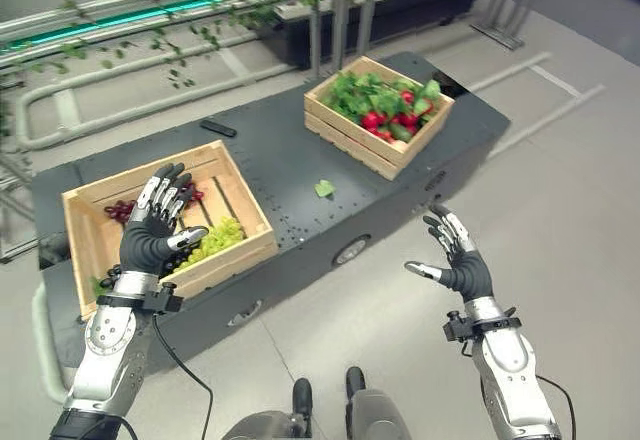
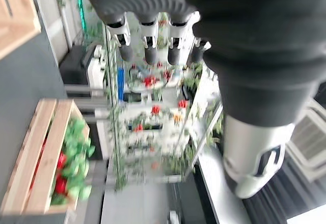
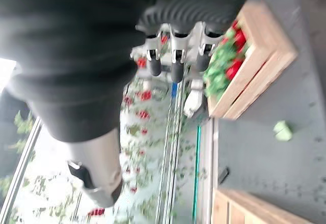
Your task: Pick up the fruits from the basket on one side to the basket on the other side
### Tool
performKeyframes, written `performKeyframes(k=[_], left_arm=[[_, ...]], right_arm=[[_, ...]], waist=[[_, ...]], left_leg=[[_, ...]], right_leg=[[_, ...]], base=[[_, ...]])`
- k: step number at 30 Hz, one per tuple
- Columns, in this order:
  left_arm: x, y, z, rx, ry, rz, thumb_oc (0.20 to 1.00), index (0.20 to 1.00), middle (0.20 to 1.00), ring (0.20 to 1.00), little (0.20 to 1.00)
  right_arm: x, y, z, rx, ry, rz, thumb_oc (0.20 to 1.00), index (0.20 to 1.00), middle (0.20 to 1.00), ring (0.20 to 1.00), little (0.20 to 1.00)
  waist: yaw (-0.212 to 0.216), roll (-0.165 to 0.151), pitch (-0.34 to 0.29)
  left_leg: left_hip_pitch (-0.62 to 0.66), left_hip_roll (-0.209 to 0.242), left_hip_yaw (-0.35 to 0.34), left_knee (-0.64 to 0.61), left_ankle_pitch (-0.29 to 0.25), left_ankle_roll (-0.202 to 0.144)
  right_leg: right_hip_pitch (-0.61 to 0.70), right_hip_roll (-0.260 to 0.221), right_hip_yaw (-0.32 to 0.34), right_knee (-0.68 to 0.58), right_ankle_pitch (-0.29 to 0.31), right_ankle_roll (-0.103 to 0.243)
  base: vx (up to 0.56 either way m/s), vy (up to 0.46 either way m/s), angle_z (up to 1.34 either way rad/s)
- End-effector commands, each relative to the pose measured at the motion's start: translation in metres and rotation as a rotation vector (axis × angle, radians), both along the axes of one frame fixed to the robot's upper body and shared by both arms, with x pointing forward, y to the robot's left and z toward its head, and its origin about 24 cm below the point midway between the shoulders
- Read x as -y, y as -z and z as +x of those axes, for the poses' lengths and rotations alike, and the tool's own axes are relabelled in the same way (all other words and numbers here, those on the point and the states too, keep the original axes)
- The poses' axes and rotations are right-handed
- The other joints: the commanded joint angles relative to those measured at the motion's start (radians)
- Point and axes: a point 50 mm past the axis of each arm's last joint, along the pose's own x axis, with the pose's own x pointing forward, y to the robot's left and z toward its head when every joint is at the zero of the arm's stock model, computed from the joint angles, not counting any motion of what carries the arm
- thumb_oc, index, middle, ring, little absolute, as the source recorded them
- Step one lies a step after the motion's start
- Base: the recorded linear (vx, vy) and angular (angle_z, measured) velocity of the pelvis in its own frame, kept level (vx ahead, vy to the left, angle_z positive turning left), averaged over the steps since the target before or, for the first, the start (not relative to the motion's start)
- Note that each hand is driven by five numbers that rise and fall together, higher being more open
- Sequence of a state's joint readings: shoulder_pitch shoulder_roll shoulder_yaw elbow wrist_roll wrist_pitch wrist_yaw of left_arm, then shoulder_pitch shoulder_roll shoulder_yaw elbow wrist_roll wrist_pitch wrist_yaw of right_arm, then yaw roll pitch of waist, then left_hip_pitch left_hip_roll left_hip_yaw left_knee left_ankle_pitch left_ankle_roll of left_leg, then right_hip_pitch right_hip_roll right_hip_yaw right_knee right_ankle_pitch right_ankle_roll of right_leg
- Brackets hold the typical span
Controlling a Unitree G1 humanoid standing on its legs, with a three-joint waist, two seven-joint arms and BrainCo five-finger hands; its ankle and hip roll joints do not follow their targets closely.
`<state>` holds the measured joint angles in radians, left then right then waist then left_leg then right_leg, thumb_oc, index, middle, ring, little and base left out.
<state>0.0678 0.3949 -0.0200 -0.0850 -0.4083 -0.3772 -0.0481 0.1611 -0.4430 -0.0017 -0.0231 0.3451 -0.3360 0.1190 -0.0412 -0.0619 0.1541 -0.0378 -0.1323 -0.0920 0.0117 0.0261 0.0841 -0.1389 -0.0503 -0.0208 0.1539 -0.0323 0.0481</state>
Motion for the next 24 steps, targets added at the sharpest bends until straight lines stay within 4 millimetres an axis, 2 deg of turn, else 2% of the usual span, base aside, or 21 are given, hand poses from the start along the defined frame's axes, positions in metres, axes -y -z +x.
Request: performKeyframes(k=[1,5,7,9,10,11,13,16,18,24], left_arm=[[0.003,-0.017,0.004,0.089,0.031,-0.016,1.000,1.000,1.000,1.000,1.000],[0.005,-0.018,0.004,0.093,0.038,-0.017,1.000,1.000,1.000,1.000,1.000],[0.009,-0.021,0.006,0.104,0.051,-0.013,1.000,1.000,1.000,1.000,1.000],[0.011,-0.021,0.008,0.105,0.055,-0.015,1.000,1.000,1.000,1.000,1.000],[0.014,-0.021,0.012,0.104,0.062,-0.036,1.000,1.000,1.000,1.000,1.000],[0.014,-0.020,0.012,0.102,0.062,-0.038,1.000,1.000,1.000,1.000,1.000],[0.012,-0.019,0.011,0.102,0.053,-0.030,1.000,1.000,1.000,1.000,1.000],[0.009,-0.018,0.008,0.097,0.038,-0.027,1.000,1.000,1.000,1.000,1.000],[0.008,-0.015,0.008,0.085,0.032,-0.032,1.000,1.000,1.000,1.000,1.000],[0.005,-0.014,0.007,0.078,0.026,-0.032,1.000,1.000,1.000,1.000,1.000]], right_arm=[[0.008,-0.025,0.012,0.131,0.020,-0.010,1.000,1.000,1.000,1.000,1.000],[0.013,-0.024,0.009,0.127,0.045,0.005,1.000,1.000,1.000,1.000,1.000],[0.017,-0.023,0.006,0.131,0.070,0.020,1.000,1.000,1.000,1.000,1.000],[0.019,-0.023,0.006,0.134,0.082,0.022,1.000,1.000,1.000,1.000,1.000],[0.022,-0.028,0.007,0.159,0.106,0.023,1.000,1.000,1.000,1.000,1.000],[0.022,-0.028,0.010,0.163,0.108,0.023,1.000,1.000,1.000,1.000,1.000],[0.020,-0.028,0.013,0.165,0.110,0.024,1.000,1.000,1.000,1.000,1.000],[0.019,-0.024,0.014,0.148,0.120,0.023,1.000,1.000,1.000,1.000,1.000],[0.019,-0.020,0.015,0.133,0.129,0.018,1.000,1.000,1.000,1.000,1.000],[0.012,-0.014,0.018,0.111,0.114,0.017,1.000,1.000,1.000,1.000,1.000]], waist=[[0.004,-0.012,-0.012],[0.010,-0.009,-0.017],[0.009,-0.007,-0.013],[0.002,-0.006,-0.012],[-0.032,-0.010,-0.006],[-0.029,-0.010,0.000],[-0.018,-0.011,0.001],[-0.013,0.002,-0.010],[-0.009,0.002,-0.018],[0.007,-0.010,-0.022]], left_leg=[[0.026,0.081,-0.012,0.095,-0.131,-0.102],[0.019,0.089,-0.054,0.090,-0.118,-0.117],[-0.003,0.094,-0.074,0.097,-0.104,-0.139],[-0.021,0.099,-0.058,0.107,-0.098,-0.148],[-0.055,0.148,0.103,0.149,-0.092,-0.161],[-0.062,0.164,0.130,0.181,-0.106,-0.166],[-0.052,0.181,0.122,0.186,-0.118,-0.172],[-0.026,0.203,0.127,0.111,-0.099,-0.170],[-0.003,0.200,0.136,0.072,-0.089,-0.165],[0.014,0.173,0.156,0.090,-0.117,-0.136]], right_leg=[[0.044,-0.003,-0.041,0.006,-0.026,0.059],[0.068,0.002,-0.087,-0.012,-0.039,0.044],[0.081,-0.001,-0.127,-0.032,-0.044,0.034],[0.085,-0.006,-0.145,-0.043,-0.043,0.034],[0.102,-0.028,-0.186,-0.069,-0.037,0.039],[0.106,-0.030,-0.181,-0.078,-0.032,0.038],[0.117,-0.026,-0.170,-0.092,-0.026,0.034],[0.125,-0.026,-0.172,-0.084,-0.029,0.046],[0.125,-0.034,-0.175,-0.077,-0.030,0.051],[0.132,-0.057,-0.146,-0.062,-0.026,0.065]], base=[[0.04,-0.151,0.92],[0.04,-0.166,0.67],[-0.01,-0.155,0.61],[-0.03,-0.069,0.63],[-0.04,0.010,0.72],[-0.04,0.010,0.76],[0.00,0.003,0.39],[0.05,0.057,-0.09],[0.08,0.111,-0.03],[0.06,0.103,-0.04]])
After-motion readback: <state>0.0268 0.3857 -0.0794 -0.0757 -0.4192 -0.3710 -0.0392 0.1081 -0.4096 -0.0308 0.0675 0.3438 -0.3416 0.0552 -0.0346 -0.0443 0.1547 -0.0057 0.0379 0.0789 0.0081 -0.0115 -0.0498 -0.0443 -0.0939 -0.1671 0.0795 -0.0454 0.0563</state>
